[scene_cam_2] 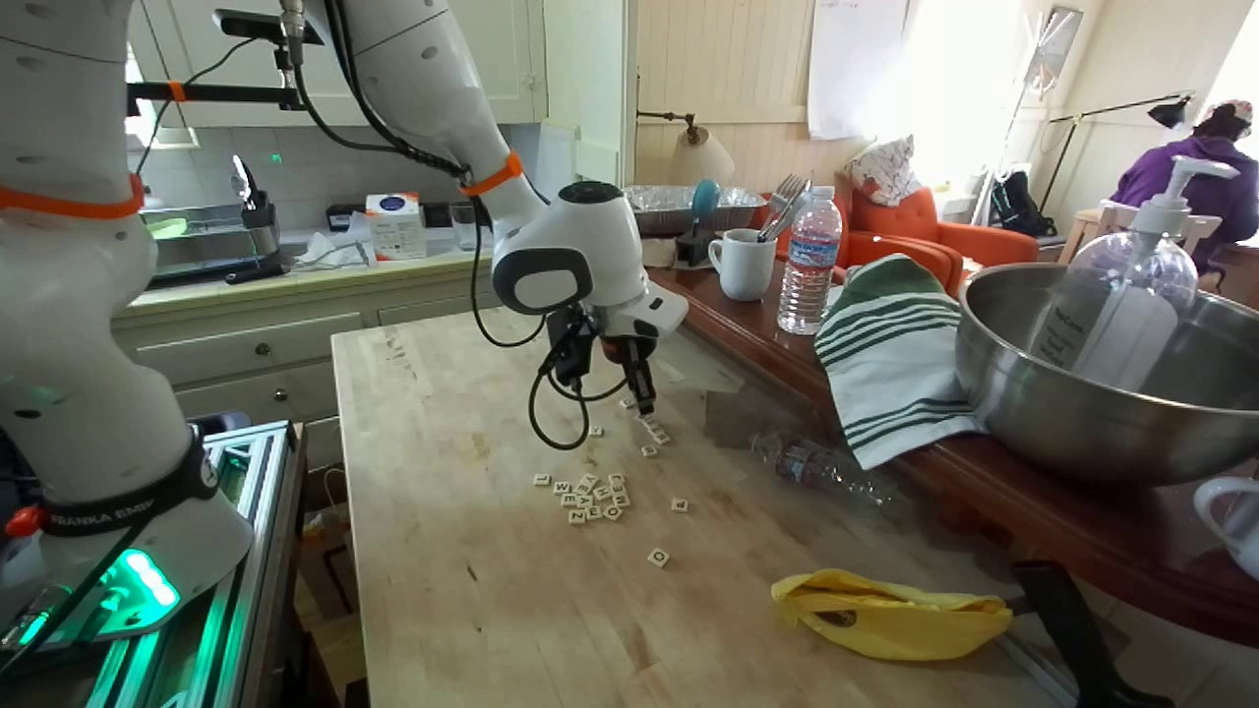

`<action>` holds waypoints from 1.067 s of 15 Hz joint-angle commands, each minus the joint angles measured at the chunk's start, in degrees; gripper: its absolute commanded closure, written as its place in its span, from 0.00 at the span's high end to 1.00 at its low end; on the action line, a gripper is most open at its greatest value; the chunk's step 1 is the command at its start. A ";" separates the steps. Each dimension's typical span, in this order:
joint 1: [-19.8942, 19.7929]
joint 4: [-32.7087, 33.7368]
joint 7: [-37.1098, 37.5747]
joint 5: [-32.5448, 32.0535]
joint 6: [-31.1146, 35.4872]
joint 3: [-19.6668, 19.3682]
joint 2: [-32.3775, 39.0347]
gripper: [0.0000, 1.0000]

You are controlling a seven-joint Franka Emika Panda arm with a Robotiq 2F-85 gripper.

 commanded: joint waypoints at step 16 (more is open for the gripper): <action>-4.58 -12.04 -43.01 -4.54 -3.47 2.49 -8.75 0.00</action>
